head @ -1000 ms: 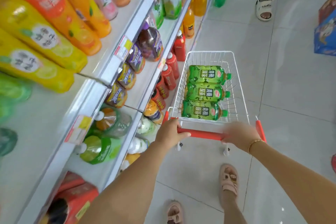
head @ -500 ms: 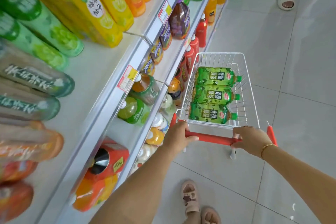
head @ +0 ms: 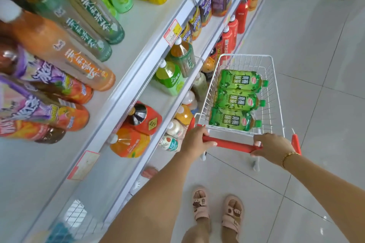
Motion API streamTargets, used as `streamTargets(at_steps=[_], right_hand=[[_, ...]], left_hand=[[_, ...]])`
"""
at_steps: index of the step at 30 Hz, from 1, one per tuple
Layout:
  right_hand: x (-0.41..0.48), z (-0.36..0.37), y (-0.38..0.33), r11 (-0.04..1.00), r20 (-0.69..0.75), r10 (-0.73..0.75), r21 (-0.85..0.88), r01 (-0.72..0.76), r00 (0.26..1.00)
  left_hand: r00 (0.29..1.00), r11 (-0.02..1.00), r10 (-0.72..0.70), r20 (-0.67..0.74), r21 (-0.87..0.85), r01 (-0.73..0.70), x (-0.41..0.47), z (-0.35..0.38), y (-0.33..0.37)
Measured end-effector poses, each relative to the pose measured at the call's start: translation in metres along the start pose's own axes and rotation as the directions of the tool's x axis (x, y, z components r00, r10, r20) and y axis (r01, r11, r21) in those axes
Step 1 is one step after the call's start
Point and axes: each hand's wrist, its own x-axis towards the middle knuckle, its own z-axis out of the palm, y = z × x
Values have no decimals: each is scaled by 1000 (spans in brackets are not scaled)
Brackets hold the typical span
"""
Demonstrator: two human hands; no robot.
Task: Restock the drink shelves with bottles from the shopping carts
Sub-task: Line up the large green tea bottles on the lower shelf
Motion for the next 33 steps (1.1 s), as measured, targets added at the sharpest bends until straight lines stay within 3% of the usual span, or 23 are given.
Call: streamTargets(at_steps=[8, 14, 24, 27, 31, 33], right_hand=[[-51, 37, -34, 997, 79, -34, -64, 39, 996], [-89, 86, -68, 992, 131, -76, -87, 88, 988], [-159, 156, -127, 986, 302, -163, 22, 165, 939], [-165, 171, -132, 984, 406, -176, 45, 173, 897], [-154, 176, -127, 976, 589, -198, 191, 103, 783], [-139, 177, -118, 954, 547, -162, 299, -10, 821]], left_hand=[[996, 998, -60, 62, 21, 59, -75, 2, -29], [997, 997, -16, 78, 73, 11, -134, 7, -77], [987, 994, -41, 154, 108, 24, -242, 1, -139], [977, 987, -80, 198, 151, 50, -266, 4, -144], [939, 984, -132, 316, 160, 84, -281, 10, -144], [874, 980, -156, 460, 183, 79, -268, 7, -135]])
